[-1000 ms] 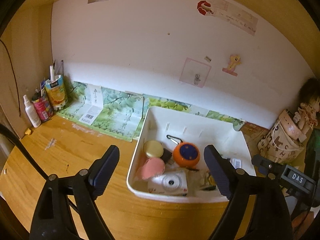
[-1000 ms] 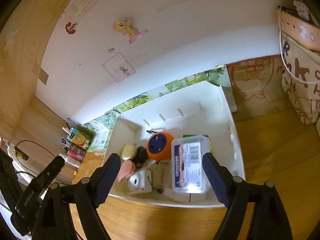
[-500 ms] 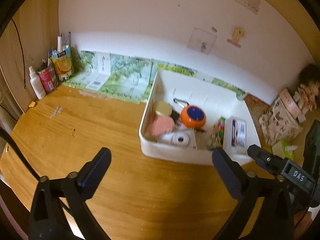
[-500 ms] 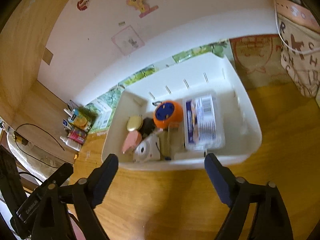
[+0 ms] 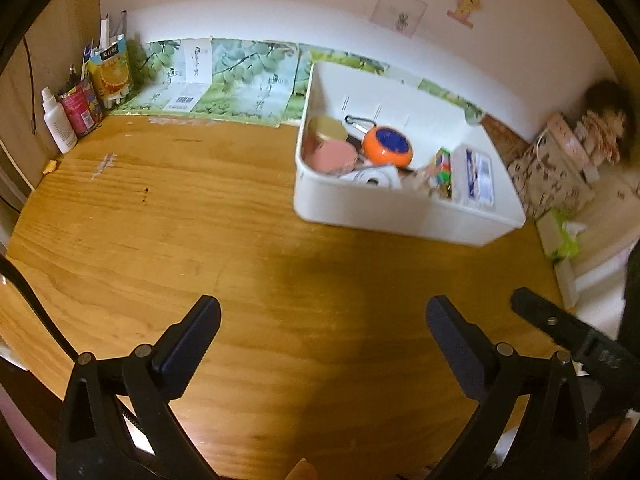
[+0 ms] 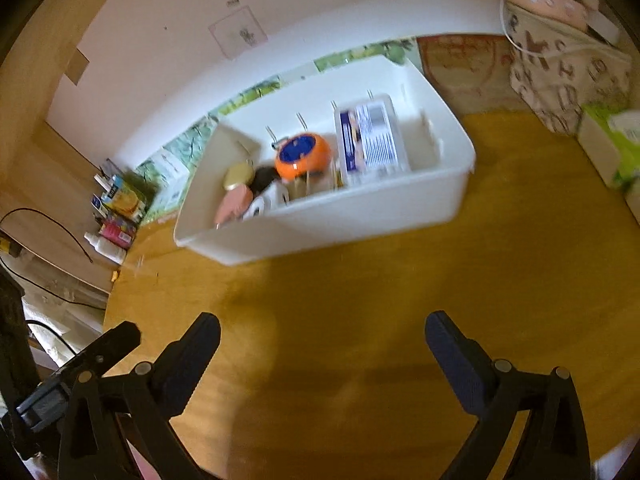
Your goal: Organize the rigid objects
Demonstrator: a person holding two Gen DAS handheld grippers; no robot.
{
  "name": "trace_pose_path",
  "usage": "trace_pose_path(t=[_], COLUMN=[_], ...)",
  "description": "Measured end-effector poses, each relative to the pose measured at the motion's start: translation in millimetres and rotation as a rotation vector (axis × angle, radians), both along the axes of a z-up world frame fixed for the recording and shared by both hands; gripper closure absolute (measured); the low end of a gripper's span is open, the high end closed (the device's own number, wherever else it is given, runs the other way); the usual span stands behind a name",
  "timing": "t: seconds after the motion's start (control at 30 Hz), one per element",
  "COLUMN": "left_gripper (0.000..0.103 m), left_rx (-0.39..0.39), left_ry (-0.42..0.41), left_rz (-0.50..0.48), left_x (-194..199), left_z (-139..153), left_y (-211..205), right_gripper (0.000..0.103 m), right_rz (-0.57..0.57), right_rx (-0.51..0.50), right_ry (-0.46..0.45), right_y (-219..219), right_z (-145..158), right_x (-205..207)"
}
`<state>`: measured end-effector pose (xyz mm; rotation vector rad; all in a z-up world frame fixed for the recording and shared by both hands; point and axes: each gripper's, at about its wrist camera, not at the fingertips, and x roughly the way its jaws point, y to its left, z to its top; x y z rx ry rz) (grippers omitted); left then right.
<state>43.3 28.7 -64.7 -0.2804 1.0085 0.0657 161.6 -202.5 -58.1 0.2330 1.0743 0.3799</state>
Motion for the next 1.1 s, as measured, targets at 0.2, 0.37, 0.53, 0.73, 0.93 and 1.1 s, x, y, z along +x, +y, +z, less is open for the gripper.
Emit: trace_pose_path(t=[0.2, 0.37, 0.53, 0.73, 0.93, 1.1], left_gripper=[0.001, 0.001, 0.001, 0.001, 0.001, 0.001], left_rx=[0.028, 0.018, 0.000, 0.075, 0.106, 0.132], left_ry=[-0.021, -0.044, -0.086, -0.146, -0.170, -0.185], left_rz=[-0.037, -0.019, -0.014, -0.024, -0.025, 0.007], left_x=[-10, -14, -18, -27, -34, -39], left_z=[8, 35, 66, 89, 90, 90], left_y=[2, -5, -19, -36, -45, -50], right_gripper=[0.000, 0.000, 0.000, 0.000, 0.000, 0.000], right_rz=[-0.031, -0.058, -0.064, -0.059, -0.046, -0.032], right_rx=[-0.057, -0.127, -0.109, -0.052, -0.079, -0.106], right_ry=[-0.014, -0.070, -0.103, -0.165, -0.249, -0.216], right_y=[-3, -14, -19, -16, -11, -11], right_z=[21, 49, 77, 103, 111, 100], right_x=[-33, -57, -69, -79, -86, -85])
